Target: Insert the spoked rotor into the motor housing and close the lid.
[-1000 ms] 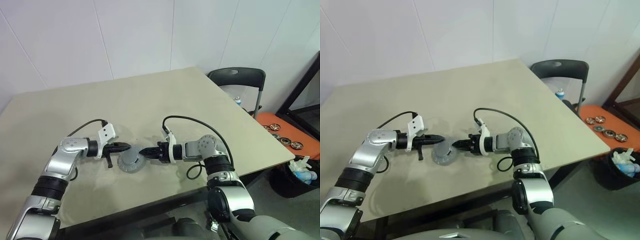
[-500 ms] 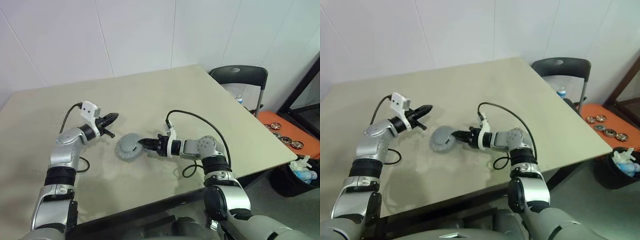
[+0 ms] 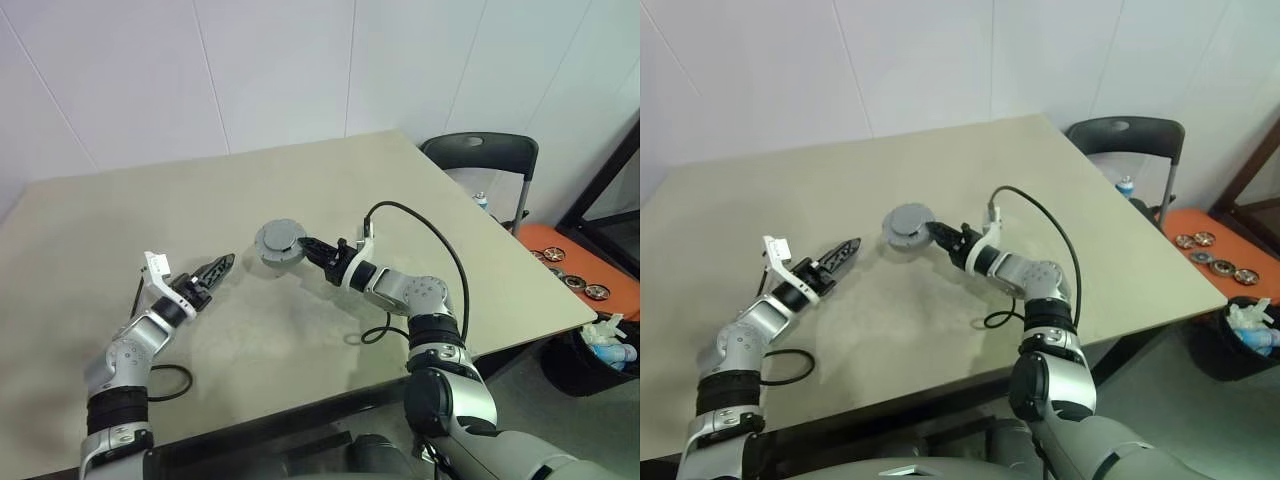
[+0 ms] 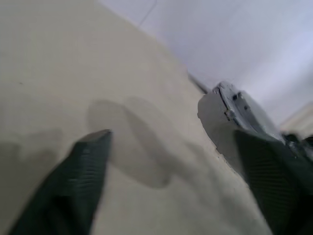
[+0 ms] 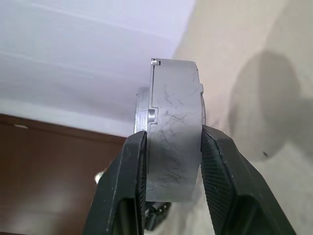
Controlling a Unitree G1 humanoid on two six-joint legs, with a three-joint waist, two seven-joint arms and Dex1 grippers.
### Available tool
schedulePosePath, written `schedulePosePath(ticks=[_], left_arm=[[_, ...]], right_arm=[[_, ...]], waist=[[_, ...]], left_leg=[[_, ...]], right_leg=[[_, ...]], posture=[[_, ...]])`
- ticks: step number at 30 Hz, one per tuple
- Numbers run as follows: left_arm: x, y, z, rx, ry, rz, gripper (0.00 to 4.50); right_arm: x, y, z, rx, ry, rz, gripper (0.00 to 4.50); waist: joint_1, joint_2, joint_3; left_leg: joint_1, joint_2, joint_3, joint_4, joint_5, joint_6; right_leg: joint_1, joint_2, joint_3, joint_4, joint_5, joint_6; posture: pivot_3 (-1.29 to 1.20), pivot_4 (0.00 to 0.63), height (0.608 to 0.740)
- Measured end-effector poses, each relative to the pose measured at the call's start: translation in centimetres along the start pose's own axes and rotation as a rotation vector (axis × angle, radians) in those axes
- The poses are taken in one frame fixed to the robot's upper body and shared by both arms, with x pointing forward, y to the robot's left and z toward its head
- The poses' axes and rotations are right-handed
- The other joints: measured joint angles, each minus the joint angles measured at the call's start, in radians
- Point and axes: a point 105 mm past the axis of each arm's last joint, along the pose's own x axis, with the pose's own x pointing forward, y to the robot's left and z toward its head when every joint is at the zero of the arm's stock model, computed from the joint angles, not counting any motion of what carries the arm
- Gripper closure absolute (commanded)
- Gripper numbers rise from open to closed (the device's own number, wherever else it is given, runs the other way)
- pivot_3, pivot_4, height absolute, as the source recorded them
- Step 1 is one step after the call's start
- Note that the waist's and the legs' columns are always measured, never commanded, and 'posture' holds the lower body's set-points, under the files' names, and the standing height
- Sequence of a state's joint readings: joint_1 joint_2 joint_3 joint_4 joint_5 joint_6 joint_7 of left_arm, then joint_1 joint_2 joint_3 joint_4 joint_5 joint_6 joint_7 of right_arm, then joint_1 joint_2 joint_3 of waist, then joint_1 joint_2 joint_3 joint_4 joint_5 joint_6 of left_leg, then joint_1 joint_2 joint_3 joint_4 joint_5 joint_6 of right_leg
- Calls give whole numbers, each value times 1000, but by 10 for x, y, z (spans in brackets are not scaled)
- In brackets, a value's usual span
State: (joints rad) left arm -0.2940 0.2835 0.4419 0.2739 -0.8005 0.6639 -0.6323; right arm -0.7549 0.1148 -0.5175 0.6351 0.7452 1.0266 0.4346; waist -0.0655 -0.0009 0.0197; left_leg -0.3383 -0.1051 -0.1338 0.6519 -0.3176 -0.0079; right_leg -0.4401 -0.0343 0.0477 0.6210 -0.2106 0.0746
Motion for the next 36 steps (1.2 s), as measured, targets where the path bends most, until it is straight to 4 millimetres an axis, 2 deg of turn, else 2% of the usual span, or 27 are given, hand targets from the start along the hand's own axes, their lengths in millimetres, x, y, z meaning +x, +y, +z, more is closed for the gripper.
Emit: schedulePosePath(ticks=[5,9,15,20,23,26,27,36], left_arm=[[22,-31,-22,-246,12,-114,23],[28,-47,-27,-313,45,-175,23],[39,-51,-36,-372,63,-195,23],[61,-46,-50,-437,60,-172,23],[77,-48,-51,-461,34,-181,970],[82,-54,-50,-470,14,-213,1937],[82,-55,-50,-486,6,-225,2071],[74,-53,-51,-557,-13,-246,2130]], right_arm=[[0,3,2,9,-17,16,3305],[1,4,4,12,-31,20,3305],[1,5,6,16,-41,27,3305],[2,5,4,9,-35,24,3305],[2,3,6,4,-47,10,3305],[2,2,5,6,-47,8,3305],[1,3,5,12,-48,16,3305],[3,3,1,4,-25,9,3305]], waist=[[-3,0,0],[-6,0,0],[-2,0,0],[0,-1,0],[0,-1,0],[-5,-1,-1],[-6,-1,0],[-4,-1,-1]], left_leg=[[0,0,0,0,0,0],[0,1,0,0,0,0],[0,0,0,1,0,-1],[0,0,0,1,3,-5],[-1,0,0,1,3,-5],[-1,0,1,0,3,-5],[-1,0,1,0,3,-5],[-1,0,1,1,0,-1]], right_leg=[[0,0,0,0,0,0],[-1,1,1,0,0,0],[0,1,1,0,0,0],[0,1,1,0,0,0],[0,0,1,-1,0,0],[-1,0,2,-1,0,0],[-1,0,2,-1,0,0],[-1,0,2,0,0,0]], posture=[[0,0,740],[0,0,740],[0,0,740],[0,0,740],[0,0,740],[0,0,740],[0,0,740],[0,0,740]])
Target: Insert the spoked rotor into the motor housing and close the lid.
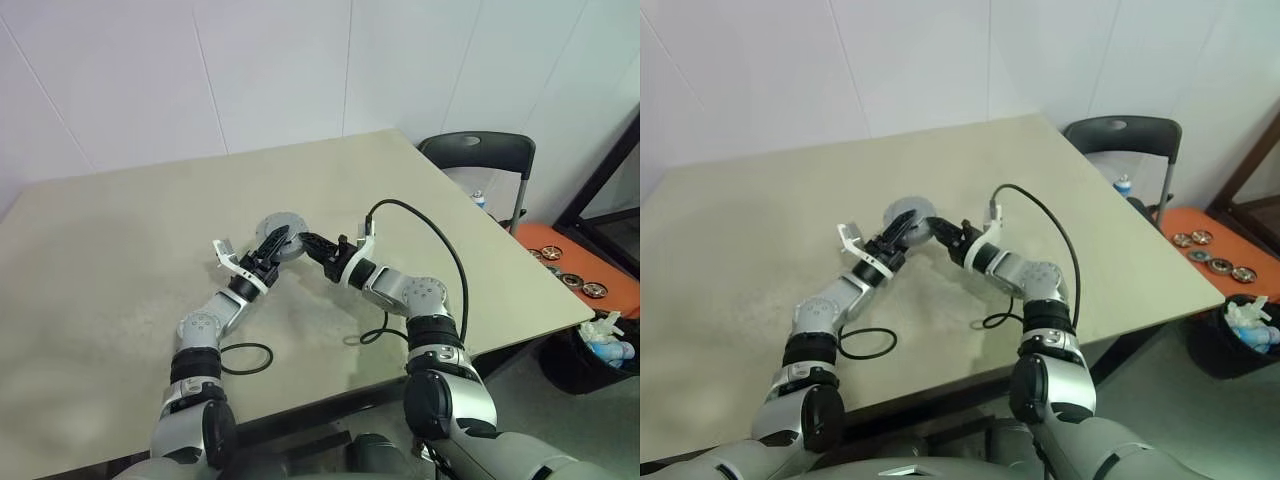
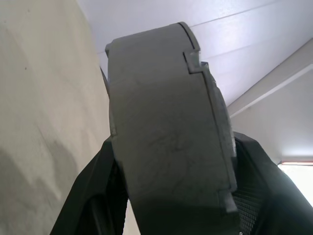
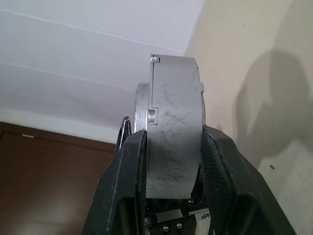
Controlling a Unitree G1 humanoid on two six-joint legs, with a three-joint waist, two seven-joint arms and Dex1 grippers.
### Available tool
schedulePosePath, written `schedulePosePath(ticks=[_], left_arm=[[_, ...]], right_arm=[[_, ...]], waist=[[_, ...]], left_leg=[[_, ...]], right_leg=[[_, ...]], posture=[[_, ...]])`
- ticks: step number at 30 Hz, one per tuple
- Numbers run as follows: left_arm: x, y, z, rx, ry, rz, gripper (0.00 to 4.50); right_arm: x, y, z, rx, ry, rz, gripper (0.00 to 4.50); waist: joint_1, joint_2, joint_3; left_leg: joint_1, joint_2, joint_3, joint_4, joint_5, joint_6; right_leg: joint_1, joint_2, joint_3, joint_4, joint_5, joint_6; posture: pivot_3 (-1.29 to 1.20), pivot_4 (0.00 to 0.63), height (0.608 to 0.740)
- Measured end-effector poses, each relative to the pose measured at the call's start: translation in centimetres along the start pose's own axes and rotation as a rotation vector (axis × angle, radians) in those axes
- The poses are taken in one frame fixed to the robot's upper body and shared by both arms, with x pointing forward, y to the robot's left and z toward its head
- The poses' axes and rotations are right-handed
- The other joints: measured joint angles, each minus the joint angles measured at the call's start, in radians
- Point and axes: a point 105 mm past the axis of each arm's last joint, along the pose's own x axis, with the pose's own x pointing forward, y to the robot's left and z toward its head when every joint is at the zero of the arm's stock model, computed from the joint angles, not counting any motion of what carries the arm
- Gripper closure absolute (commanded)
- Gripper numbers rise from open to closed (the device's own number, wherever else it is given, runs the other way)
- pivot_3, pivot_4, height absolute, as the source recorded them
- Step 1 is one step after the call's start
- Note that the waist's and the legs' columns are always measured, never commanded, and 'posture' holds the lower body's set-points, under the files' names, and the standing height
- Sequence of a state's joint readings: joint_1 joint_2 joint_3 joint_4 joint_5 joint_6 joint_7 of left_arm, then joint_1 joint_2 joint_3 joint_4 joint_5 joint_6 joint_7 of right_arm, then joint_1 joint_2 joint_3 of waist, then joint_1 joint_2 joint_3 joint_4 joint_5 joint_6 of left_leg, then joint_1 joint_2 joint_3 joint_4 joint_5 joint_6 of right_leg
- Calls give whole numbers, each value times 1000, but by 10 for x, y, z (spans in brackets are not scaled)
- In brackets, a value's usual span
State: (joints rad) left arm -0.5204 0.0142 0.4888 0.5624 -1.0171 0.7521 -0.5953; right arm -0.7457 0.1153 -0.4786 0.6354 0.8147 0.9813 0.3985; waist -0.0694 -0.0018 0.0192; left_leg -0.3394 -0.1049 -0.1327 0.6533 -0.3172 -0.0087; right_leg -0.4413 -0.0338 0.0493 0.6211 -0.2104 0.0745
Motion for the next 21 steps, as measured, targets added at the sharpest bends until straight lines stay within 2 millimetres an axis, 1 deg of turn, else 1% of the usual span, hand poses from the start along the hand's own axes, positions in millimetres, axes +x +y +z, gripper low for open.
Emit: schedulePosePath(ticks=[2,4,5,8,13,17,19,21], left_arm=[[-1,-1,0,1,-4,-2,2134],[-1,-2,1,-8,-15,-10,2134],[-1,-3,1,-16,-23,-17,2134],[-2,-2,5,-31,-55,-17,2134],[-5,2,22,-21,-182,14,2134],[-13,10,56,61,-376,126,2134],[-24,18,76,128,-478,219,2134],[-40,28,93,201,-561,320,2134]], right_arm=[[0,1,-1,-2,4,3,3305],[1,2,-1,0,3,10,2553],[1,2,0,4,-2,15,2316],[1,5,3,7,-19,30,1335],[1,4,5,-6,-37,23,1335],[2,4,6,-16,-45,16,1335],[3,4,5,-21,-42,15,1335],[3,4,5,-25,-43,14,1335]], waist=[[1,0,0],[1,0,0],[2,0,0],[2,0,0],[1,0,0],[2,-1,0],[1,-1,0],[2,-1,-1]], left_leg=[[0,0,0,0,0,0],[0,0,0,0,0,0],[0,0,0,0,0,0],[0,0,0,1,0,0],[0,0,0,0,1,-2],[0,0,0,1,2,-4],[0,0,0,0,3,-5],[0,0,0,0,3,-5]], right_leg=[[0,0,0,0,0,0],[0,0,0,0,0,0],[0,0,0,0,0,0],[0,0,0,0,0,0],[0,0,0,0,0,0],[0,0,0,1,0,0],[0,0,0,0,0,0],[0,0,0,0,0,0]], posture=[[0,0,740],[0,0,740],[0,0,740],[0,0,740],[0,0,740],[0,0,740],[0,0,740],[0,0,740]])
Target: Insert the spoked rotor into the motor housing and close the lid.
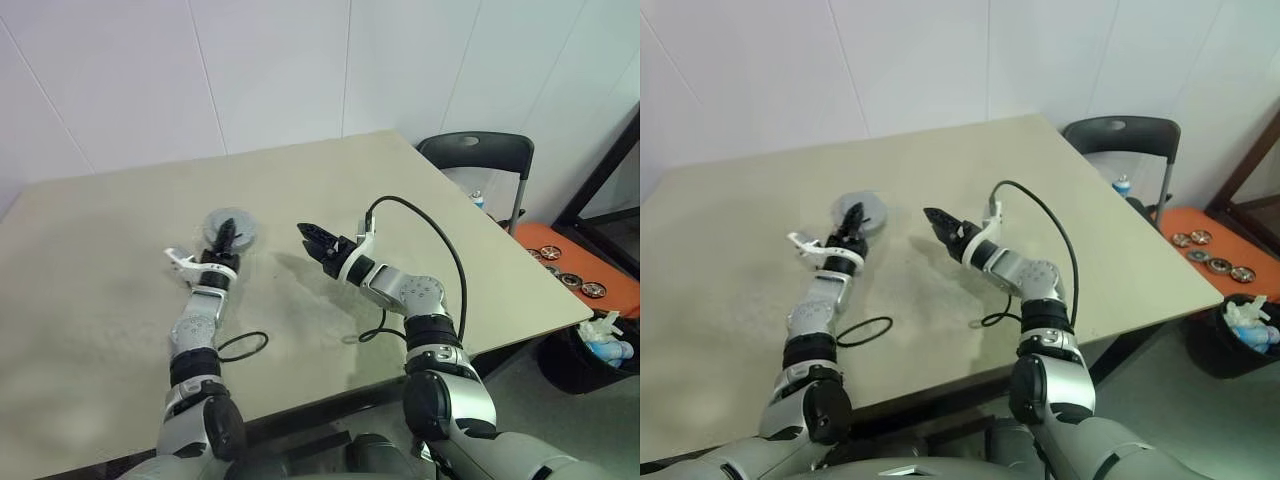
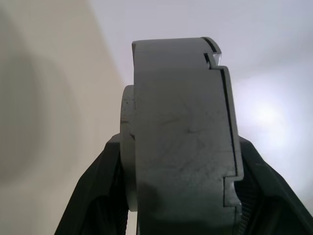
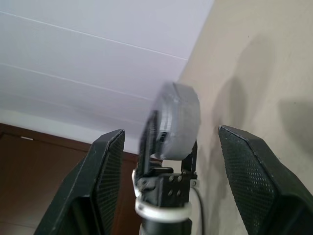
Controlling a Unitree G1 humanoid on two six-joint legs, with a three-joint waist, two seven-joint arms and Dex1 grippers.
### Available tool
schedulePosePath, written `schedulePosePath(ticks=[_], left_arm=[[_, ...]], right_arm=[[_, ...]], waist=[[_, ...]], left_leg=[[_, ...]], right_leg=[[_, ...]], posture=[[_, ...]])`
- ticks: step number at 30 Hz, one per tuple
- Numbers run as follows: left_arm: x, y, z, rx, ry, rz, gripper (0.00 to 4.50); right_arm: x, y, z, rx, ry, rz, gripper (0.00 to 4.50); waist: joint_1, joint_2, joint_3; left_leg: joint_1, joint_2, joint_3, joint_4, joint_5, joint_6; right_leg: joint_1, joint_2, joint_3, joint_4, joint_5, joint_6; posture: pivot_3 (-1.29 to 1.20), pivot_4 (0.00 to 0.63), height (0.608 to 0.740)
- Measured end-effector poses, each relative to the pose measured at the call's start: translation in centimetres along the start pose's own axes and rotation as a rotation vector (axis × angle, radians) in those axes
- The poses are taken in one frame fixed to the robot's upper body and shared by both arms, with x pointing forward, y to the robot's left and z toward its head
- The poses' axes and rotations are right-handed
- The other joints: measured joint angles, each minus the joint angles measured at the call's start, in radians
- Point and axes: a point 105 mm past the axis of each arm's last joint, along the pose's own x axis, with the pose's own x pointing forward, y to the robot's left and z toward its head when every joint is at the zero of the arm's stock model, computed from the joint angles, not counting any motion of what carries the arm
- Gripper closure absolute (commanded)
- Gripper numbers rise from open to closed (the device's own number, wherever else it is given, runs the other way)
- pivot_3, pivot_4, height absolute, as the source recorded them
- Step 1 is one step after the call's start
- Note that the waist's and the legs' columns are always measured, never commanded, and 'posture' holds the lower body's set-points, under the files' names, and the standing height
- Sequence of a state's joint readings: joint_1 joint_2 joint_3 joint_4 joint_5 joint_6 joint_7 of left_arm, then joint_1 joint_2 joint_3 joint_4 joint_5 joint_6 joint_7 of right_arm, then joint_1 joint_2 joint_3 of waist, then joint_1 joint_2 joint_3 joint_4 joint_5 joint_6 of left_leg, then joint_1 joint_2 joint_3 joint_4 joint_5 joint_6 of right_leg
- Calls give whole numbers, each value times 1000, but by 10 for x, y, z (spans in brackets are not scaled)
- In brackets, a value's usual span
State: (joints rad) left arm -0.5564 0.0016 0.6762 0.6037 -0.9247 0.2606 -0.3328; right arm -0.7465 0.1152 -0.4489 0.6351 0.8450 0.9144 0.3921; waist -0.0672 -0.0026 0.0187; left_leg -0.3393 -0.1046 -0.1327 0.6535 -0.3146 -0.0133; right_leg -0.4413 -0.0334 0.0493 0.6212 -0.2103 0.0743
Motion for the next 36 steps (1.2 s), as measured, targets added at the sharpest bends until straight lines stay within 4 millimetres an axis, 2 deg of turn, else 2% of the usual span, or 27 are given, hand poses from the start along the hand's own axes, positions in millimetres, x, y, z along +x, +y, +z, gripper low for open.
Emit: schedulePosePath(ticks=[11,16,20,23,27,36], left_arm=[[-11,45,46,231,-145,248,2134],[-8,50,55,269,-180,324,2134],[-13,60,63,297,-213,396,1049],[-12,59,65,316,-225,430,99],[-12,60,71,382,-250,512,45],[-25,65,89,529,-318,674,45]], right_arm=[[2,1,-4,-14,17,-3,1335],[3,1,-6,-21,29,-5,1335],[3,1,-6,-22,28,-6,1293],[4,1,-7,-25,33,-6,1293],[4,1,-8,-27,38,-7,1293],[4,-1,-9,-31,45,-16,1293]], waist=[[10,-3,-2],[1,-5,-4],[-5,-5,-5],[-8,-5,-5],[-23,-5,-6],[-63,-5,-6]], left_leg=[[0,-1,0,0,0,0],[3,0,0,1,-2,4],[9,3,1,1,-2,3],[20,5,2,-3,-2,3],[22,6,3,-3,-2,3],[22,6,4,-4,-2,2]], right_leg=[[0,0,0,0,0,0],[1,0,0,5,0,0],[5,3,1,8,1,-1],[14,5,1,7,1,-1],[15,6,2,7,1,-1],[14,7,4,7,1,-1]], posture=[[0,0,740],[0,0,740],[0,0,740],[0,0,740],[0,0,740],[0,0,740]])
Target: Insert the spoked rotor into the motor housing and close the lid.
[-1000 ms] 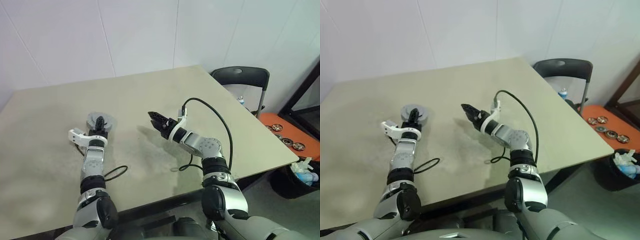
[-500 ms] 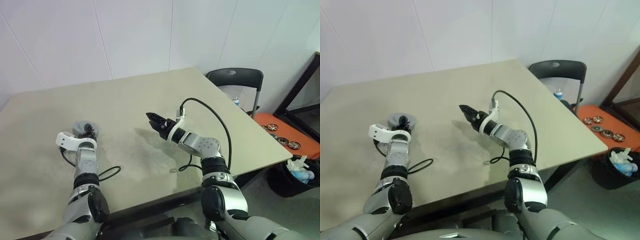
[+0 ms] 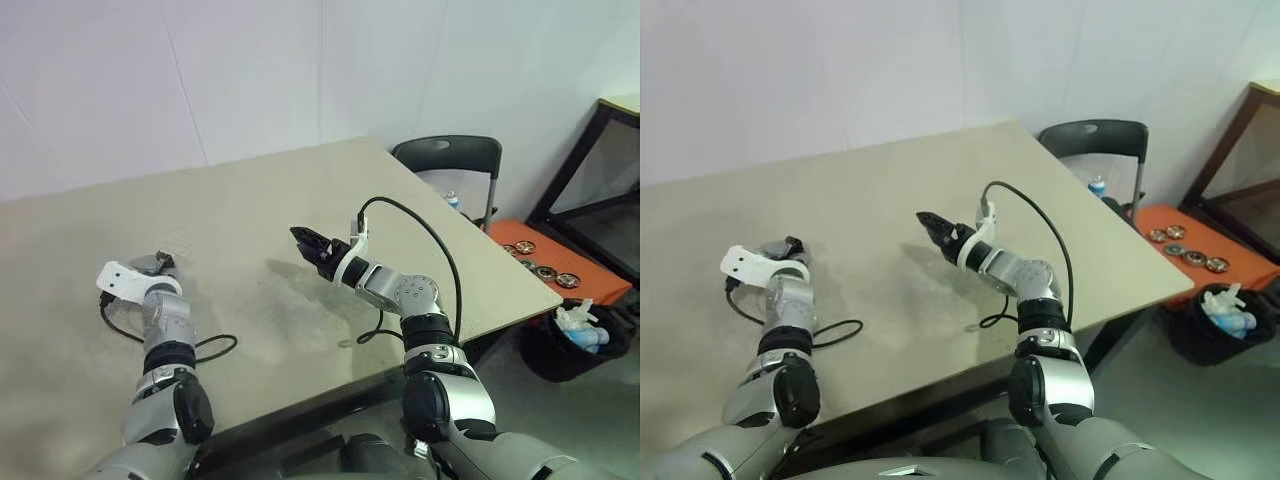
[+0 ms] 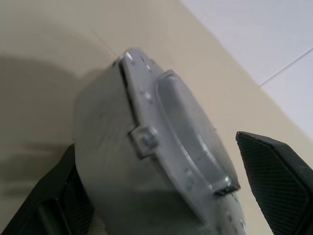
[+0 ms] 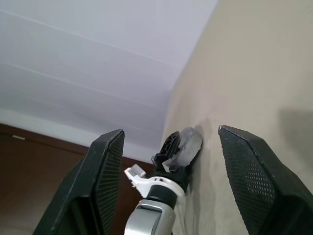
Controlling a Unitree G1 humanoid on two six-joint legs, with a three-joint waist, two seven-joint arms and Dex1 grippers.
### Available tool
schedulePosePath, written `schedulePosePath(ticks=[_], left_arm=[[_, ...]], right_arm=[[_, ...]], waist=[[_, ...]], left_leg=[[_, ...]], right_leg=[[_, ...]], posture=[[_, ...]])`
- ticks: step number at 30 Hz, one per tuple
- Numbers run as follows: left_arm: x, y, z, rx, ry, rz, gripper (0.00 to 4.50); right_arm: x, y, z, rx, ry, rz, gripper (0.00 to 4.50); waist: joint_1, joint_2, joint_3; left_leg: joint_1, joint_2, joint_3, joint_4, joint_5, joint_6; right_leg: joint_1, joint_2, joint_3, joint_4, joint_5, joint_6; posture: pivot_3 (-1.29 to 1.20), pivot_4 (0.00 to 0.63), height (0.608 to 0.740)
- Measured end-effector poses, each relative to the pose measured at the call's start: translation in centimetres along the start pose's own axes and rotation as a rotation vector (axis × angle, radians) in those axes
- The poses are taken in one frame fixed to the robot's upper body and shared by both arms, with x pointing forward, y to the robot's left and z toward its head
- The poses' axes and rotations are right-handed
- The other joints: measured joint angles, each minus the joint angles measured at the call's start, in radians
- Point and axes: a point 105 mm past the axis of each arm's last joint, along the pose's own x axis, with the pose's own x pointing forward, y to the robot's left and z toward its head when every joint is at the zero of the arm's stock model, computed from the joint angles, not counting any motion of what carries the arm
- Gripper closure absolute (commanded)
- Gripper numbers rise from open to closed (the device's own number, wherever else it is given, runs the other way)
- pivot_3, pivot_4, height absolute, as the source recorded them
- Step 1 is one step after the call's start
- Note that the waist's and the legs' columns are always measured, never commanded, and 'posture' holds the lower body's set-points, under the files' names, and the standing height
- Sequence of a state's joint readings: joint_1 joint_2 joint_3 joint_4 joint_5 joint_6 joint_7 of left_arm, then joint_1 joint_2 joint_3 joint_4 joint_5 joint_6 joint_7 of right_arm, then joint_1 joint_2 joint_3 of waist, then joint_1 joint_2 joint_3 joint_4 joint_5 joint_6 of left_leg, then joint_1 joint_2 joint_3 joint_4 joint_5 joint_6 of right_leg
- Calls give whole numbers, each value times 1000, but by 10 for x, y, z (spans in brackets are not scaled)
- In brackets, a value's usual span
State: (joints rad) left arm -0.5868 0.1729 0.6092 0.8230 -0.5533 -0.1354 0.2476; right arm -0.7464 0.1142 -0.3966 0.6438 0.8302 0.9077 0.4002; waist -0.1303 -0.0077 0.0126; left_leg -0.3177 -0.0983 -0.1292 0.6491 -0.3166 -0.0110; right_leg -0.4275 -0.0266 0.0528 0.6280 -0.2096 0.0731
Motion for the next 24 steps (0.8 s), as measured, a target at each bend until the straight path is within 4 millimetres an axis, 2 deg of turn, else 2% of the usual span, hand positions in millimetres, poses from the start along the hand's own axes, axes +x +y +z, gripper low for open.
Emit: schedulePosePath(ticks=[5,9,13,16,19,21,24], left_arm=[[-5,21,15,46,-58,96,45],[-12,35,23,89,-80,132,45],[-21,36,29,128,-98,110,45],[-23,12,46,192,-160,-74,45],[-32,-32,63,251,-233,-370,45],[-49,-68,56,340,-226,-643,45],[-71,-86,33,438,-166,-875,45]], right_arm=[[1,1,-1,-4,8,4,1293],[1,1,-3,-7,14,10,1293],[2,2,-4,-13,23,15,1293],[2,3,-5,-16,28,21,1293],[3,3,-8,-37,42,23,1293],[3,-2,-12,-120,55,-4,1293],[2,-11,-20,-262,82,-48,1293]], waist=[[11,0,0],[39,0,0],[75,-1,0],[93,-1,0],[98,-1,0],[96,0,0],[87,1,1]], left_leg=[[-2,0,-1,0,0,0],[-3,-1,-1,1,0,0],[-4,-1,-2,1,0,0],[-4,-1,-3,1,0,0],[-4,-2,-3,0,0,0],[-4,-3,-3,0,0,0],[-4,-4,-2,-1,-1,1]], right_leg=[[-1,-1,0,-1,0,0],[-1,-1,-1,-2,0,0],[-1,-1,-3,-4,0,0],[-1,-1,-3,-5,0,0],[0,-2,-4,-6,0,0],[0,-3,-4,-8,0,0],[0,-3,-3,-9,0,0]], posture=[[0,0,740],[0,0,740],[0,0,740],[0,0,740],[0,0,740],[0,0,740],[0,0,740]])
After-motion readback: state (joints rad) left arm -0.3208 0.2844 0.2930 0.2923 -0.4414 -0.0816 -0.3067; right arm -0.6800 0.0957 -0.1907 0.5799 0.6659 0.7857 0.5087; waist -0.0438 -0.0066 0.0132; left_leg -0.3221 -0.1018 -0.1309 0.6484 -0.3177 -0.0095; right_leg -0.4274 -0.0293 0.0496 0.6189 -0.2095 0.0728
